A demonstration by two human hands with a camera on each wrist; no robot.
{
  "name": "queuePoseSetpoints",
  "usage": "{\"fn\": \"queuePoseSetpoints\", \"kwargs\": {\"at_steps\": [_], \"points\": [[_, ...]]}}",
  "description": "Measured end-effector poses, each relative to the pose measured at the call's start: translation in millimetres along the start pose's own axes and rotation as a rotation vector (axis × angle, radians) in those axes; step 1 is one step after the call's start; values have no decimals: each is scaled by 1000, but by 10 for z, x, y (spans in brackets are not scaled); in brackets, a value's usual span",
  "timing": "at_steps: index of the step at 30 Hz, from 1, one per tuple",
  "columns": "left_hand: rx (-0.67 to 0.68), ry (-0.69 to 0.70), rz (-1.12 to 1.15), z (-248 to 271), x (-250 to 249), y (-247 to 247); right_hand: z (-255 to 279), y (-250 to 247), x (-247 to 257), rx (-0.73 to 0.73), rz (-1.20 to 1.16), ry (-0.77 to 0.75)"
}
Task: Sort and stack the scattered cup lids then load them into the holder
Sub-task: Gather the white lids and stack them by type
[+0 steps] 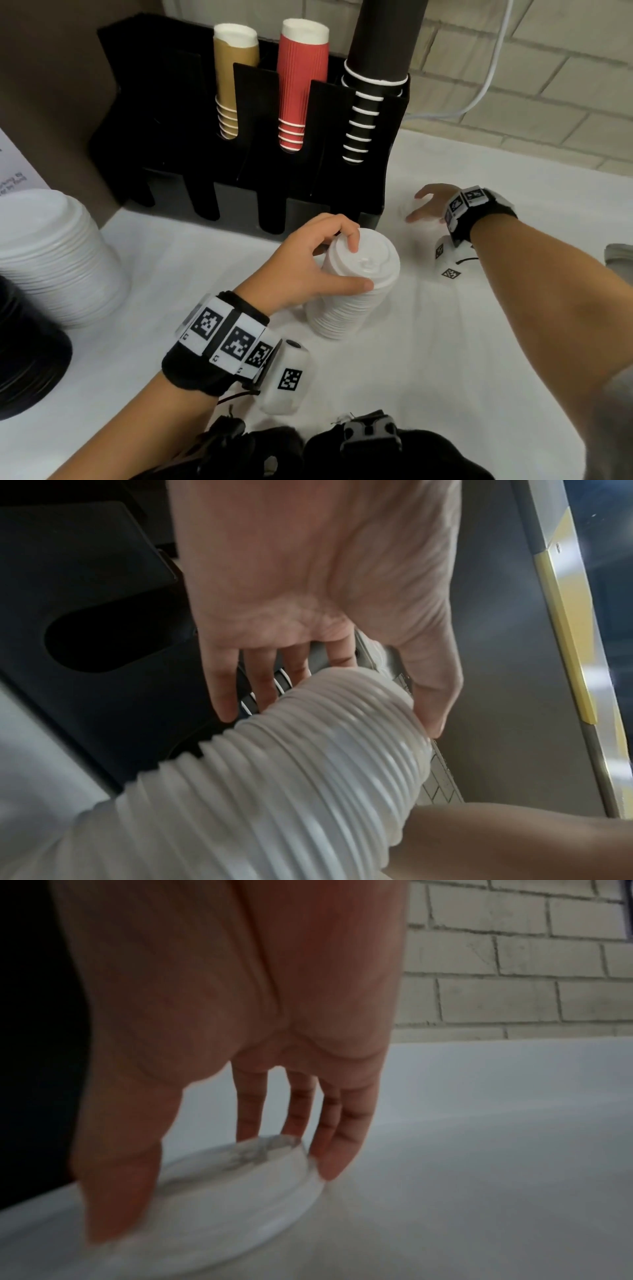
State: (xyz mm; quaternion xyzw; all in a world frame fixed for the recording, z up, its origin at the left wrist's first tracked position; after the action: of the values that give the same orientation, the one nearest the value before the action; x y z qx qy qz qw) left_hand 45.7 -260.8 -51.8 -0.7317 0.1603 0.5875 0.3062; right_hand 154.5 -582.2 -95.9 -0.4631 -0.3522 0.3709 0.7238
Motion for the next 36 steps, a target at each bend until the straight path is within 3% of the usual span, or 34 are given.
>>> {"fn": "queuePoseSetpoints", "kwargs": {"at_steps": [5, 10, 15, 19, 36], "points": [[-9, 4, 33, 40, -2, 24, 422, -189, 72, -116, -94, -94], [-117, 18, 16, 116, 2, 93, 1071, -458, 125, -307, -349, -159], [-151, 23, 24, 188, 9, 190, 1893, -434, 342, -327, -701, -341], [-187, 44, 78, 204, 35, 211, 2351, -209, 571, -277, -775, -464], [-196, 37, 128, 203, 104, 216, 2589, 121, 836, -334, -758, -521]]}}
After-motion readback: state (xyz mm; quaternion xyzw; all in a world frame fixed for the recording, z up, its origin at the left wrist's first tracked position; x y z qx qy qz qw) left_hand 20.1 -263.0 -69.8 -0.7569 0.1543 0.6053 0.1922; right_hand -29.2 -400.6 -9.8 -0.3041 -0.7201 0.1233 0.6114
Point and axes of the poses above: each hand's wrist, its own z-axis away from the middle knuckle, its own y-axis out of the palm, x = y × z, the point moved 4 cm from there along -z, towards the middle knuckle, and after that the axes turned 3 degrees about -y, right-handed, at the moved point
